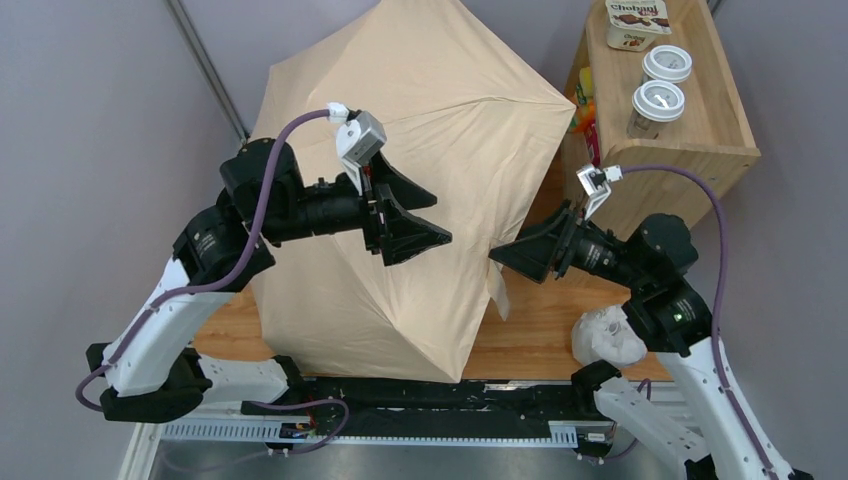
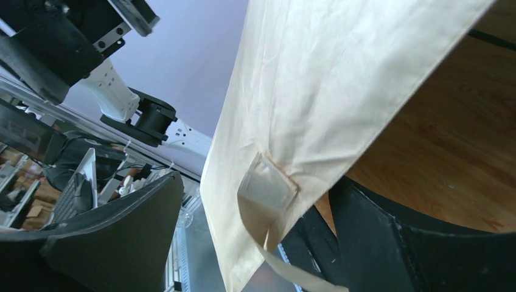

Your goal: Put away the umbrella

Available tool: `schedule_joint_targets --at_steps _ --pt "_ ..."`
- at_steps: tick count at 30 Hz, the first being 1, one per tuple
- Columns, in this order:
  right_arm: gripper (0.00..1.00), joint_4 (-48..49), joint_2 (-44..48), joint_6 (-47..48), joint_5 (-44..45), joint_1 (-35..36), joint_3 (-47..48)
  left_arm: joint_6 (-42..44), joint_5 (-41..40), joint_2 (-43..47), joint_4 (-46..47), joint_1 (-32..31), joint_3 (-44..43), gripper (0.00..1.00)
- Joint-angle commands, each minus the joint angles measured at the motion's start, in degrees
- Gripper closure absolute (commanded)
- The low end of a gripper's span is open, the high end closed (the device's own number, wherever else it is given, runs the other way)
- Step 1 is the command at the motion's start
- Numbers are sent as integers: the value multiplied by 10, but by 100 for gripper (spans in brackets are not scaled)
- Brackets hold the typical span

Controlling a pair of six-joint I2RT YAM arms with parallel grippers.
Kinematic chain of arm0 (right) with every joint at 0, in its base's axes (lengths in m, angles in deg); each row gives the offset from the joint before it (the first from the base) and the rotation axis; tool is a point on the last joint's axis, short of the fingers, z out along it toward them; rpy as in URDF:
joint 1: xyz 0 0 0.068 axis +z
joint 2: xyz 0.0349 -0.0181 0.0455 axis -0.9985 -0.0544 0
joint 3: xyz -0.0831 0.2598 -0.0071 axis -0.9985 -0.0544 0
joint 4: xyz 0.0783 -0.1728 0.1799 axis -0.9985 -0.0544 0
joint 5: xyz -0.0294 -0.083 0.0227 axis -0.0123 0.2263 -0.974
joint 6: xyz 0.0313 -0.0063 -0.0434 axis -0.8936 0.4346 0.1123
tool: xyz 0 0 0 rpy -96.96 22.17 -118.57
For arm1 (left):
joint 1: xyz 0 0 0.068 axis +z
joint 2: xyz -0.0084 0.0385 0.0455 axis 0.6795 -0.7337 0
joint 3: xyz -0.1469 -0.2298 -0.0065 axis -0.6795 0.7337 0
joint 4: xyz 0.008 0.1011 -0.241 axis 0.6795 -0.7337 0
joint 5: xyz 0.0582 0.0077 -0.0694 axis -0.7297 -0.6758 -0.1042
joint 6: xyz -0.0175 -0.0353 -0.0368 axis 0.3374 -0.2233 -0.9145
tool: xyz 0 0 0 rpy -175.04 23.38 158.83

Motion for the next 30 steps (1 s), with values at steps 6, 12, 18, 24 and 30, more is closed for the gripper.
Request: schedule_joint_targets --at_steps 6,12,18,24,30 --pt "55 164 -68 -80 107 120 48 70 -184 2 -161 -42 -70 20" --pt "89 149 -146 -54 214 216 129 42 -308 103 -177 -42 -79 19" --pt "100 234 -215 -118 287 220 178 6 -338 218 -168 -42 -2 19" --pt "100 219 -288 -149 403 221 304 30 -320 247 -174 -42 -13 16" --pt "100 241 -298 -117 572 216 336 54 -333 285 -151 -43 0 16"
